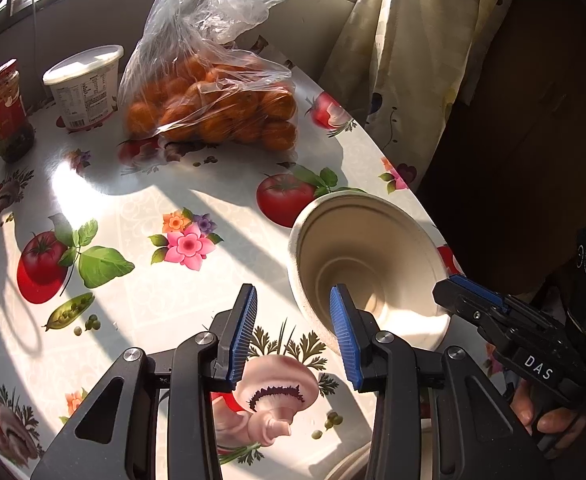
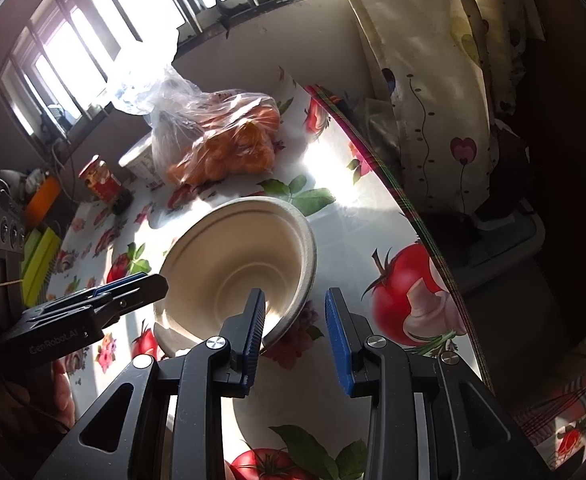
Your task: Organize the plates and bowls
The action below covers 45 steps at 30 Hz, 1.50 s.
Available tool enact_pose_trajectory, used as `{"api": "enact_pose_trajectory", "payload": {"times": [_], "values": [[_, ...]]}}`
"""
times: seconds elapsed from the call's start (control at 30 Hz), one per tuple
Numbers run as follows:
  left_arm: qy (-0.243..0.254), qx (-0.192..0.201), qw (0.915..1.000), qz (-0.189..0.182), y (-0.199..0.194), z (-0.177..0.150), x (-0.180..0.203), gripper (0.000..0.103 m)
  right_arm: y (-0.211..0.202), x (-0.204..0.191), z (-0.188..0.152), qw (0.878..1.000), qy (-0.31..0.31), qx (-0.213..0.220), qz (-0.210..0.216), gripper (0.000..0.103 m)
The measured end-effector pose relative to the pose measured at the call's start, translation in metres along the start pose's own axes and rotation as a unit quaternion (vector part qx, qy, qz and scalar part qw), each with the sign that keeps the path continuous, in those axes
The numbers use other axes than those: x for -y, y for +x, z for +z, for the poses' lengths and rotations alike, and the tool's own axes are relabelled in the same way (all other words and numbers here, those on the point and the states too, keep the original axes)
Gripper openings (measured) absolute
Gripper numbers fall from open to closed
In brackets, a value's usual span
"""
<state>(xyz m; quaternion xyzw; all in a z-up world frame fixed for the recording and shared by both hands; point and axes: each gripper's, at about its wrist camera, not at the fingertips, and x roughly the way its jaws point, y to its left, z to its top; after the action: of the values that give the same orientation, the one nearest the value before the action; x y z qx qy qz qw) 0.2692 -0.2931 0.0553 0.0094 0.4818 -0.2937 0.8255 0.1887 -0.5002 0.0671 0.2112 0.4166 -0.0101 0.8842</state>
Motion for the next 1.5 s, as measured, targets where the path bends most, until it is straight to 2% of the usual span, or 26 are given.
{"api": "enact_pose_trajectory", "payload": {"times": [0.03,0.17,0.33,0.6,1.07,1.5], "values": [[-0.001,-0.001,1.0000,-0.001,0.001,0.000,0.000,0.034,0.000,0.001,0.000,1.000,0.002,0.000,0.000,0.030],[-0.001,-0.003,1.0000,0.001,0.003,0.000,0.000,0.032,0.002,0.002,0.000,1.000,-0.002,-0.003,0.000,0.024],[0.003,-0.005,1.0000,-0.001,0.006,0.001,0.002,0.022,0.003,0.000,-0.001,1.000,-0.002,-0.002,0.001,0.020],[0.008,-0.005,1.0000,0.003,0.009,-0.001,0.004,0.015,0.004,-0.003,-0.001,1.000,-0.006,-0.002,0.002,0.016],[0.005,-0.004,1.0000,0.001,0.007,-0.001,0.004,0.014,0.003,-0.003,0.000,1.000,-0.007,-0.001,0.000,0.014],[0.009,0.008,0.9999,0.002,-0.011,-0.002,0.010,0.014,-0.013,-0.006,0.000,1.000,-0.008,0.014,0.006,0.014]]}}
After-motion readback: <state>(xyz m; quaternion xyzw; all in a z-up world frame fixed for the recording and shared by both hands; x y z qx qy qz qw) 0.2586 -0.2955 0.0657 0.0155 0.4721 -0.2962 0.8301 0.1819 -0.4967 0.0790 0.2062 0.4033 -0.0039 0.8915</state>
